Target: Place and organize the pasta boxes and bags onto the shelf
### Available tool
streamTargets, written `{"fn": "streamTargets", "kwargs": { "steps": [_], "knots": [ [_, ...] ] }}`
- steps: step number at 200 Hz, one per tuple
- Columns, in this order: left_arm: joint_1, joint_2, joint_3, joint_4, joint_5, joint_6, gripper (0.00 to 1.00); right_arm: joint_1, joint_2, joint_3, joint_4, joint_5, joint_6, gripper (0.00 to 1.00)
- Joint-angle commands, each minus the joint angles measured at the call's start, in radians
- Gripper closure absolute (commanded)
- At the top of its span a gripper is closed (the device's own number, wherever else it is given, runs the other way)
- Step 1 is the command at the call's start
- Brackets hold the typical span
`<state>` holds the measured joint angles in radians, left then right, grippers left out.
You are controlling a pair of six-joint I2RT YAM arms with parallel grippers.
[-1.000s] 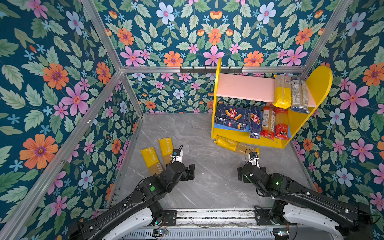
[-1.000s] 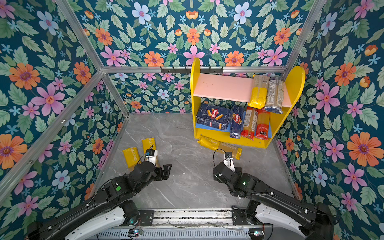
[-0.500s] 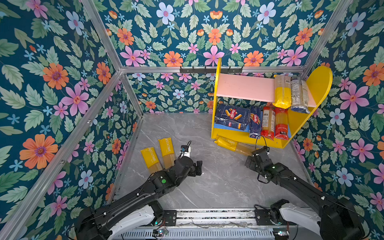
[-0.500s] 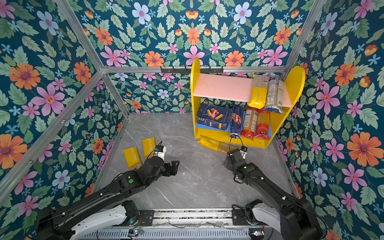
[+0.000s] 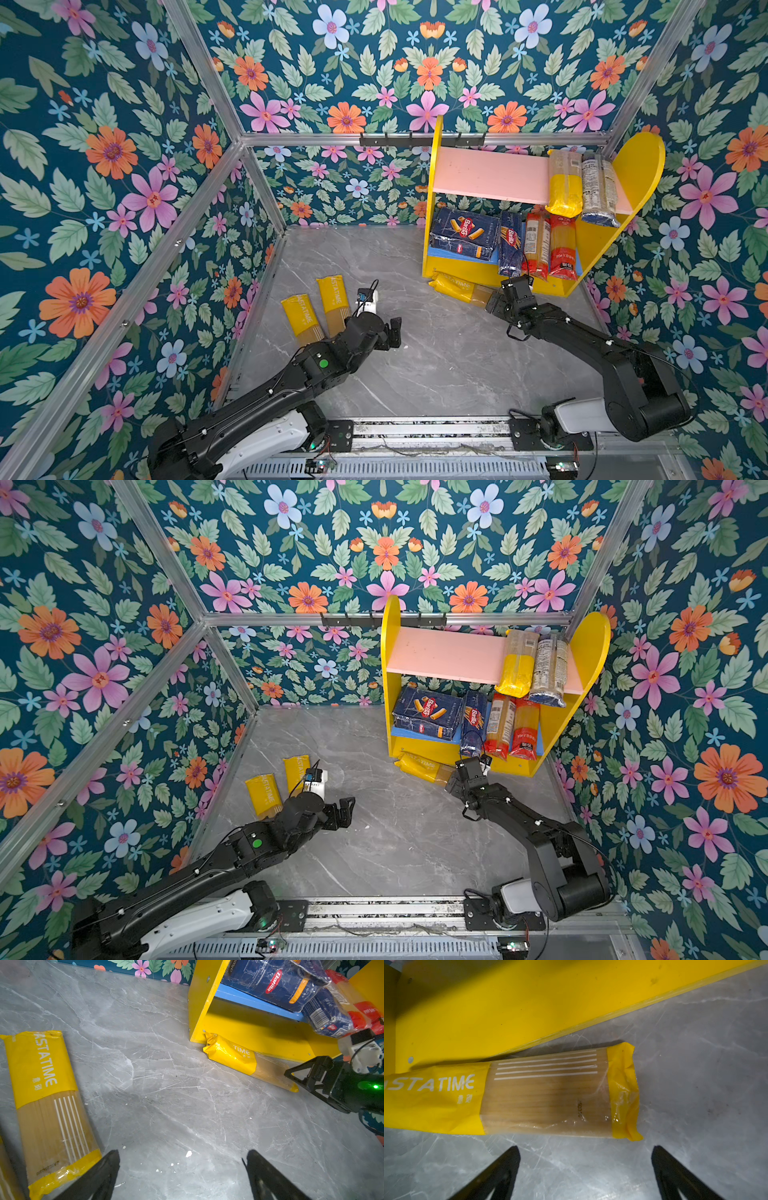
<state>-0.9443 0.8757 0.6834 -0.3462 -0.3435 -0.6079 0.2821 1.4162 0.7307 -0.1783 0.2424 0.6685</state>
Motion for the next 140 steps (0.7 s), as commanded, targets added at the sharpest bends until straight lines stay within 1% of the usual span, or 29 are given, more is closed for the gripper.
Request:
{"fn": "streamTargets", "kwargs": {
  "steps": [1,29,58,81,140],
  "knots": [
    [0.001,-0.005,0.01,-0.017,-0.032,0.025,0.03,-0.01,0.037,0.032,0.019,0.03,-0.02,0.01],
    [0.001,-0.012,0.005,-0.016,-0.037,0.028,0.03,-0.021,0.09,0.065,0.019,0.02,-0.036,0.01],
    [0.001,-0.017,-0.002,-0.017,-0.04,0.028,0.03,-0.021,0.135,0.085,0.022,-0.022,-0.041,0.01],
    [0.001,-0.024,-0.008,-0.017,-0.038,0.027,0.03,-0.02,0.137,0.069,0.044,-0.072,-0.026,0.01],
    [0.001,-0.053,-0.022,-0.02,-0.032,0.019,0.03,0.009,0.144,0.049,0.04,-0.1,-0.004,0.02]
  ]
}}
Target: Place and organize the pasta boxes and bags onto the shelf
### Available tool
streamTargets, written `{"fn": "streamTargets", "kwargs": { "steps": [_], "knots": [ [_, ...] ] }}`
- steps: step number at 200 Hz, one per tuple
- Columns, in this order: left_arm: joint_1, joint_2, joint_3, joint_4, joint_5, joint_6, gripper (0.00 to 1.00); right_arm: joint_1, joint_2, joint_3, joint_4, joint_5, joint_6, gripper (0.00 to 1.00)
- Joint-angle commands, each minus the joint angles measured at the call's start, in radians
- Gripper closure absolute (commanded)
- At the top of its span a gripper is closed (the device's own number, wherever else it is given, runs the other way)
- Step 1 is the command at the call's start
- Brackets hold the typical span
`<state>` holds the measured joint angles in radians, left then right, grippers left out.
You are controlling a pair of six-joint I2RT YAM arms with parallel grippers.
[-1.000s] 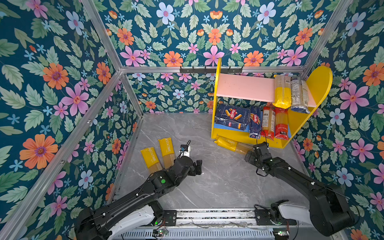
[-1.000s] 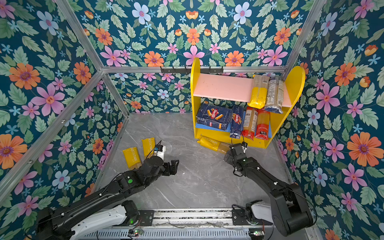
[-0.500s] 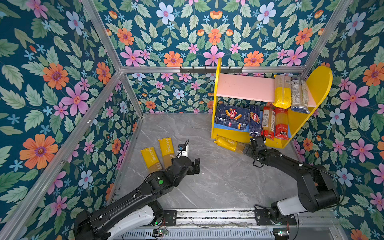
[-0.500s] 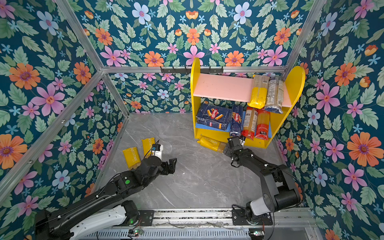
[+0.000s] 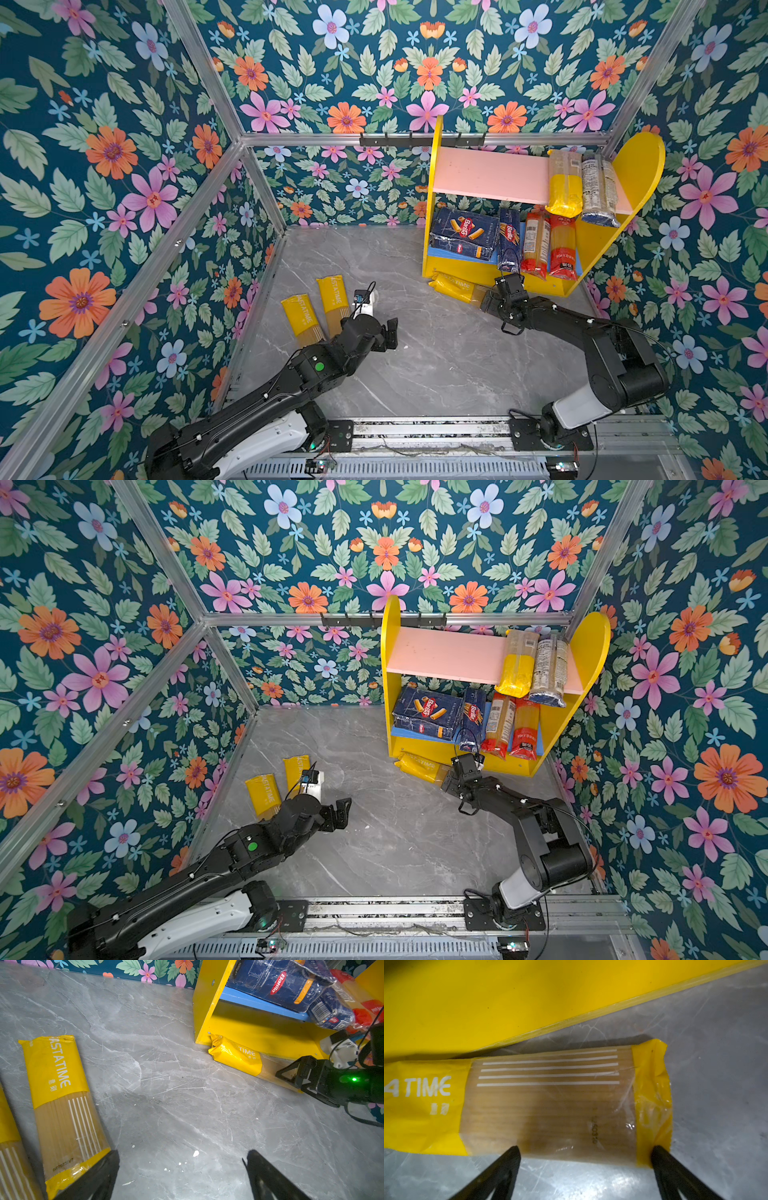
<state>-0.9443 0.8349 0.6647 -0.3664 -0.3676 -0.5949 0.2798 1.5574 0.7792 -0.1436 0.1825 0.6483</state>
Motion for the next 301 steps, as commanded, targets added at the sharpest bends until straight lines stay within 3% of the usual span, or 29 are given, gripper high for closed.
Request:
{"fn": "streamTargets", "kwargs": {
  "steps": [1,72,141,179,227,271,301],
  "knots": [
    [0.001,-0.013,-0.004,-0.001,-0.008,0.006,0.03,0.013,0.003,0.001,0.006,-0.042,0.017,0.02],
    [0.001,-0.093,-0.024,-0.053,-0.022,-0.015,0.03,0.119,0.041,0.028,-0.018,-0.059,0.06,0.02],
    [0.001,-0.179,-0.045,-0.105,-0.03,-0.038,0.03,0.376,0.041,0.043,-0.074,-0.037,0.174,0.02],
    [0.001,-0.243,-0.05,-0.142,-0.027,-0.049,0.03,0.511,0.02,0.114,-0.166,-0.006,0.161,0.02],
    [0.001,-0.301,-0.05,-0.198,-0.047,-0.049,0.03,0.515,-0.153,0.088,-0.268,0.063,0.073,0.01],
    [0.001,-0.284,-0.052,-0.169,-0.04,-0.05,0.03,0.451,-0.171,0.072,-0.303,0.132,-0.017,0.01],
    [0.001,-0.275,-0.054,-0.157,-0.033,-0.06,0.03,0.284,-0.205,-0.016,-0.158,-0.045,-0.07,0.01]
  ]
}}
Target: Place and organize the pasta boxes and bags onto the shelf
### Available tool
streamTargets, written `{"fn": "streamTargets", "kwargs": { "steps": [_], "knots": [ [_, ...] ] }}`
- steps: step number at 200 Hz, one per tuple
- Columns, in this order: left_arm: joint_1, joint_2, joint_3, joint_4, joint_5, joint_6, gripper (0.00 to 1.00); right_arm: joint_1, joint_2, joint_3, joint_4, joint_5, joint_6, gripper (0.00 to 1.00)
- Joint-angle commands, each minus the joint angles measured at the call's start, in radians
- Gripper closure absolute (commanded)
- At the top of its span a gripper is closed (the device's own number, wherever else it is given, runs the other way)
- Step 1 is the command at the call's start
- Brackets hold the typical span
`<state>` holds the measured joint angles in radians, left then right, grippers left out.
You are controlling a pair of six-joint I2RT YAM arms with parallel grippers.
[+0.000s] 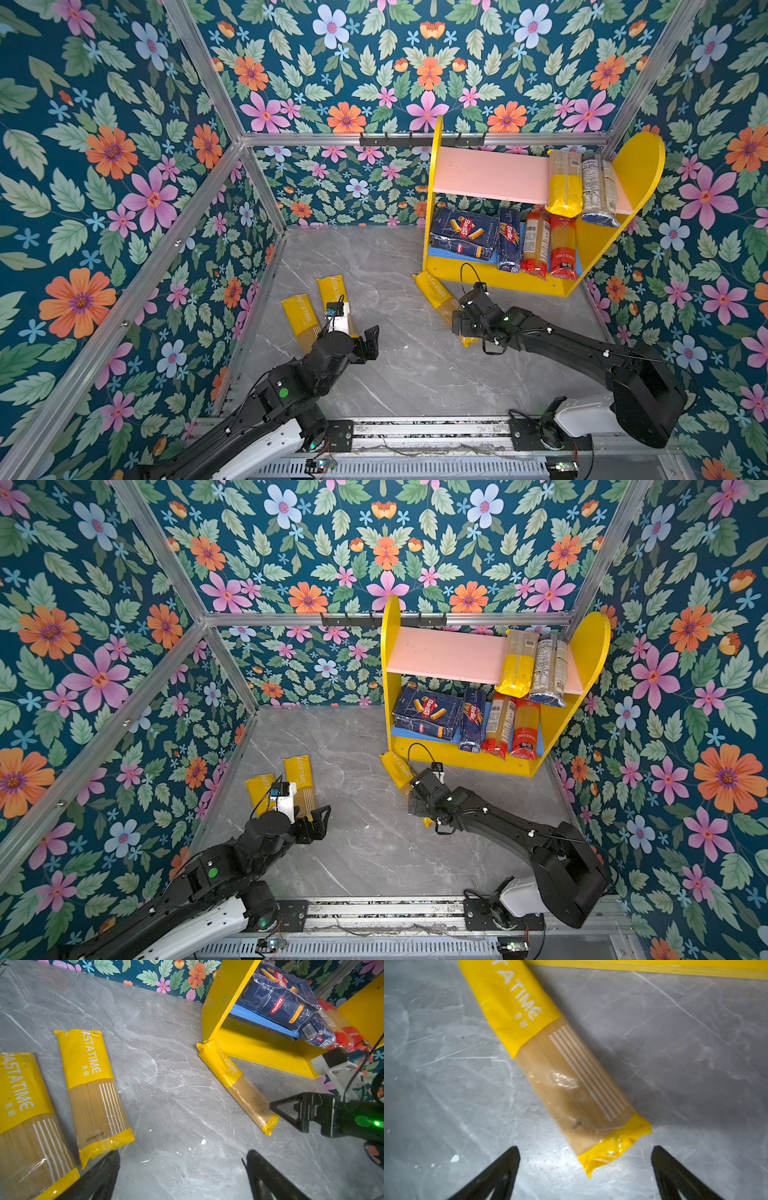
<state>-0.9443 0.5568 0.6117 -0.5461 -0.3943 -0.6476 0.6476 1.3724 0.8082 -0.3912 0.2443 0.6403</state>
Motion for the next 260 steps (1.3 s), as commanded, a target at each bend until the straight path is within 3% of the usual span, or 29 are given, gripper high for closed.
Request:
{"fn": "streamTargets", "kwargs": {
  "steps": [1,25,130,174,260],
  "knots": [
    [0.001,0.002,-0.001,0.023,-0.006,-0.007,0.03,-0.089,-0.021,-0.048,0.094,-0.113,-0.064,0.01],
    [0.001,0.0,-0.004,0.021,-0.012,-0.01,0.03,-0.13,-0.02,-0.054,0.119,-0.153,-0.098,0.01],
    [0.001,0.02,-0.003,0.034,-0.009,-0.016,0.04,-0.129,0.12,-0.051,0.227,-0.293,-0.097,0.01],
    [0.001,0.022,-0.009,0.037,-0.002,-0.015,0.03,-0.061,0.159,-0.069,0.288,-0.338,-0.044,0.01],
    [0.001,-0.012,-0.019,0.015,0.006,-0.017,0.03,0.217,0.21,0.01,0.158,-0.033,0.011,0.01]
  ]
}}
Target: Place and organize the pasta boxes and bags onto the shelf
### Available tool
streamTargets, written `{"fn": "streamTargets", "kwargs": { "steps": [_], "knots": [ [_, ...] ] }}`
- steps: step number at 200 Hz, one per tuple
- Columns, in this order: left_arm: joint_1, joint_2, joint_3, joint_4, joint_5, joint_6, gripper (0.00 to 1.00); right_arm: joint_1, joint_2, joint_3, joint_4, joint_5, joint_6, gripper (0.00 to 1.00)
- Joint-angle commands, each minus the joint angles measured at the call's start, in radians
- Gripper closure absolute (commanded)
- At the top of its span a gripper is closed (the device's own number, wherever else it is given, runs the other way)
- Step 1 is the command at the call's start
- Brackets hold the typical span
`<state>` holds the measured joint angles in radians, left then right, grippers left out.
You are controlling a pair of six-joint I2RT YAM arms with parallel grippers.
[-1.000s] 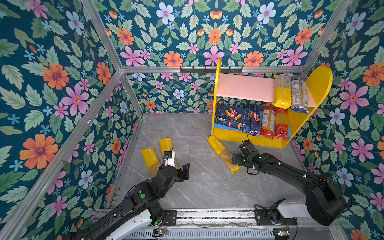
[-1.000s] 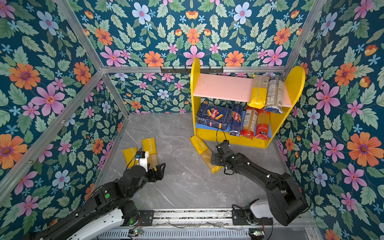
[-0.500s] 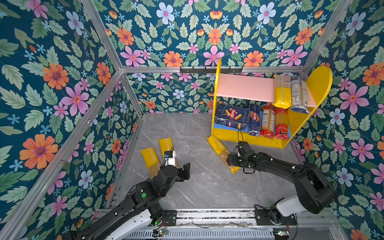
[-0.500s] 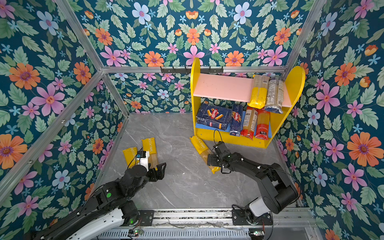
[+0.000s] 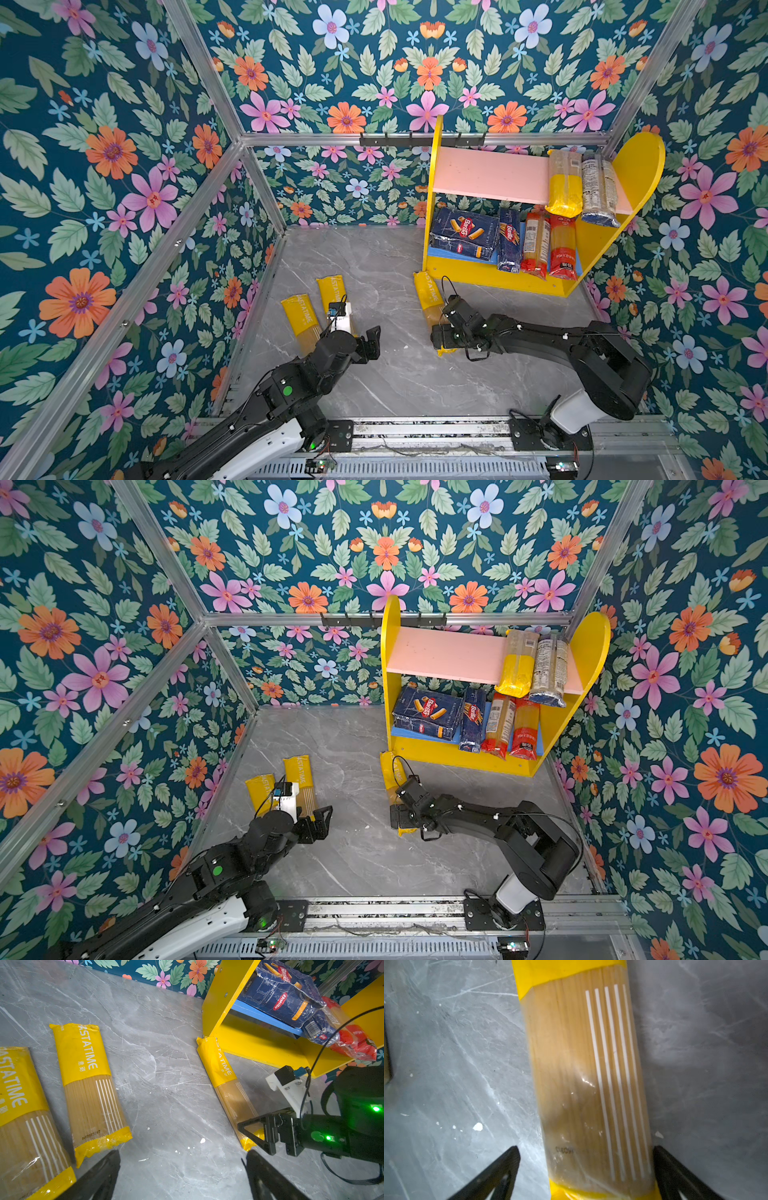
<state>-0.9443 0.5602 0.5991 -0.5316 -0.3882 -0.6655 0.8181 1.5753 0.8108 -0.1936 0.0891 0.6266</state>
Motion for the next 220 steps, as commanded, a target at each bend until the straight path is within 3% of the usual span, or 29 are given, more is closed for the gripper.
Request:
{"fn": "streamTargets", "kwargs": {
  "steps": [1,74,150,159,186,220],
  "knots": [
    [0.001,-0.016,-0.007,0.001,0.0,0.001,0.04,0.049,0.007,0.008,-0.04,0.126,0.025,0.01],
    [0.001,-0.033,-0.015,-0.009,0.014,-0.005,0.04,0.132,0.145,-0.039,0.096,0.311,0.067,0.01],
    [0.001,-0.027,-0.012,-0.015,0.011,-0.013,0.04,0.132,0.245,-0.008,0.138,0.291,0.045,0.02],
    [0.001,-0.026,-0.01,-0.015,0.01,-0.012,0.04,0.135,0.254,-0.004,0.122,0.28,0.048,0.08],
    [0.001,-0.027,-0.01,-0.015,0.009,-0.013,0.04,0.147,0.25,-0.018,0.078,0.266,0.087,0.52],
    [0.001,-0.022,-0.012,-0.01,0.01,-0.014,0.04,0.164,0.194,-0.045,0.069,0.21,0.103,0.77]
  ]
}}
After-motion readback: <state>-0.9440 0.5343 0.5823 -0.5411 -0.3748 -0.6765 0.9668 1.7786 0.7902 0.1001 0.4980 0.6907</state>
